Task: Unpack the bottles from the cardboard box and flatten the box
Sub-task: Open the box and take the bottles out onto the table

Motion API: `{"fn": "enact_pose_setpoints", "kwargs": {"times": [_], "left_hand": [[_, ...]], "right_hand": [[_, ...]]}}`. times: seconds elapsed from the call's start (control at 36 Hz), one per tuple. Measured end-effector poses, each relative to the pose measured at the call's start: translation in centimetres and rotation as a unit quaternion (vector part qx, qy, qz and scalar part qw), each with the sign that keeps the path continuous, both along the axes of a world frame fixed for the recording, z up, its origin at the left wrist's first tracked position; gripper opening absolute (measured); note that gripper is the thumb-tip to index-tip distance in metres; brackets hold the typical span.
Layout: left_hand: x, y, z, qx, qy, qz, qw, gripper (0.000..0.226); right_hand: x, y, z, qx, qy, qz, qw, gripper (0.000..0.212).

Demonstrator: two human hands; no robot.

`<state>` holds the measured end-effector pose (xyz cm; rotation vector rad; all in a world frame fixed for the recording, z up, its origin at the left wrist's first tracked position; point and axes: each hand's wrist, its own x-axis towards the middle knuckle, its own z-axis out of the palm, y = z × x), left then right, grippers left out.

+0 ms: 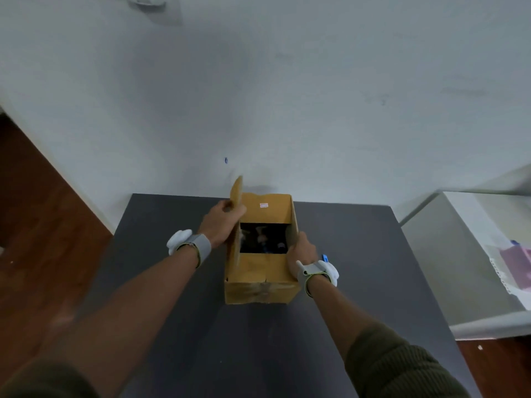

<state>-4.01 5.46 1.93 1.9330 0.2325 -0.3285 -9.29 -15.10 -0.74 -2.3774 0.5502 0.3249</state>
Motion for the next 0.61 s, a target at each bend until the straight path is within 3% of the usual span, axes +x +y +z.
{"fn": "enact_pose_setpoints", "kwargs": {"times": [0.06,0.14,0.19,0.28,0.33,0.39,0.5,0.56,0.61], "left_hand": [[0.0,1.7,0.1,-0.096,0.016,0.036,0.995,0.027],[0.0,5.0,-0.7,-0.15,0.052,0.113,0.981,0.021],[-0.2,6.7,-1.8,-0.112,0.05,0.108,0.986,0.014],[-0.9,7.9,-3.6,0.015,0.019,0.049,0.999,0.045],[-1.4,7.5,-4.6,0.089,-0.02,0.033,0.995,0.043],[-1.9,5.9,-4.9,0.092,-0.026,0.042,0.995,0.037],[-3.1,1.6,-4.3,0.006,0.003,0.05,0.999,0.059],[-3.6,0.0,-4.6,0.037,-0.014,0.046,0.998,0.048],[-3.9,-0.7,-5.2,0.068,-0.028,0.059,0.996,0.046]], "right_hand": [[-0.1,-0.1,0.0,0.001,-0.006,-0.003,1.0,0.024],[-0.1,-0.2,-0.2,0.003,-0.007,-0.003,1.0,0.022],[-0.1,-0.1,-0.3,-0.001,-0.016,-0.003,1.0,0.02],[-0.1,-0.1,-0.4,-0.007,-0.021,-0.005,1.0,0.017],[-0.1,0.0,-0.5,-0.01,-0.02,-0.005,1.0,0.017],[-0.1,0.0,-0.5,-0.014,-0.016,-0.006,1.0,0.02],[-0.1,-0.2,-0.6,-0.025,-0.018,-0.002,1.0,0.022],[-0.1,-0.3,-0.7,-0.02,-0.024,-0.007,0.999,0.024],[-0.1,-0.4,-1.3,-0.015,-0.05,-0.003,0.999,0.04]]}}
